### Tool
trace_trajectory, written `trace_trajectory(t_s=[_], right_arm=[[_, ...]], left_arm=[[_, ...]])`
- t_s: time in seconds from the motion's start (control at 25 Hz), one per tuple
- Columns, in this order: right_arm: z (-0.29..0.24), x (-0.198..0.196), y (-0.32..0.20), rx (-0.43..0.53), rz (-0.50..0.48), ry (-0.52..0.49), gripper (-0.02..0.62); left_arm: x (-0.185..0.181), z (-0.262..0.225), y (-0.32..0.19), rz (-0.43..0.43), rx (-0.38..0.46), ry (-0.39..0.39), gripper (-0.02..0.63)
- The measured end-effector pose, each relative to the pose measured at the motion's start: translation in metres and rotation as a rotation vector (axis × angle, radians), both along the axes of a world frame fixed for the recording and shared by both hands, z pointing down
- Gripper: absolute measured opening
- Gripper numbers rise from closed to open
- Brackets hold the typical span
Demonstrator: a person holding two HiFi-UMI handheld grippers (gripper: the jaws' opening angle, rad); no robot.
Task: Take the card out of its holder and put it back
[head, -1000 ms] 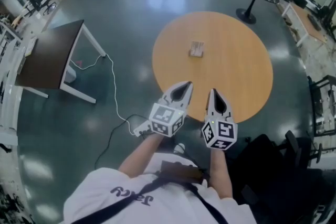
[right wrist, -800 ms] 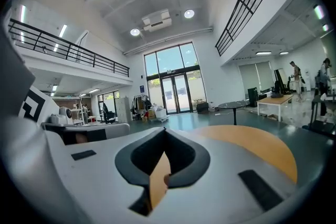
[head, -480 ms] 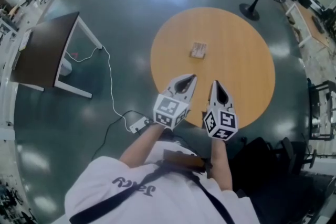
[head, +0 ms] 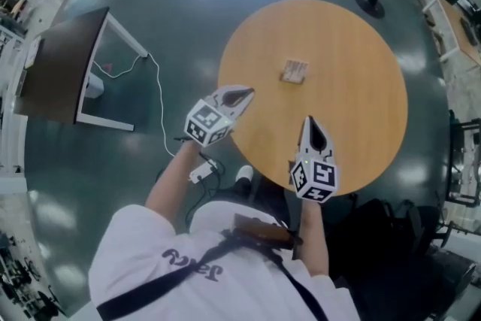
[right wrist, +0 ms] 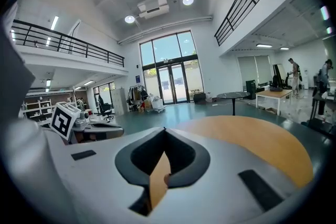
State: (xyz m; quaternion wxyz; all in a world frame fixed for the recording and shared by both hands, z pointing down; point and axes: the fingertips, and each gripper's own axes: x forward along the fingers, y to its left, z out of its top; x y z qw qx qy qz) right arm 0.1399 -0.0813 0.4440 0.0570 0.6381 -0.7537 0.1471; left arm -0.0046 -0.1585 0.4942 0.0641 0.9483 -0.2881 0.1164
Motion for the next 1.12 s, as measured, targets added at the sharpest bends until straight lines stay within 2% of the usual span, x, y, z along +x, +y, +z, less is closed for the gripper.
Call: trace_trajectory(t_s=[0.28, 0.48, 0.68, 0.76, 0.92, 1.12], right_arm=[[0.049, 0.006, -0.033, -0.102, -0.059, 0.014, 0.021], [0.086, 0.025, -0.044, -0.184, -0.048, 0.012, 0.021], [0.117, 0.047, -0.058, -0.238, -0.028, 0.017, 0.021], [0.126, 0.055, -0.063, -0.253, -0.022, 0.014, 0.021], [0.135, 0.067, -0.073, -0.274, -0.019, 0.023, 0.021], [0.141, 0.079, -0.081, -0.288, -0.007, 0.026, 0.021]], left_arm=[[-0.052, 0.078, -0.038, 0.045, -0.093, -0.134, 0.011], [-0.076, 0.116, -0.066, 0.035, -0.135, -0.187, 0.017], [-0.087, 0.136, -0.098, 0.078, -0.146, -0.225, 0.057], [-0.083, 0.139, -0.111, 0.1, -0.15, -0.229, 0.076], [-0.056, 0.141, -0.127, 0.178, -0.158, -0.214, 0.165], [-0.003, 0.137, -0.14, 0.3, -0.15, -0.179, 0.195]])
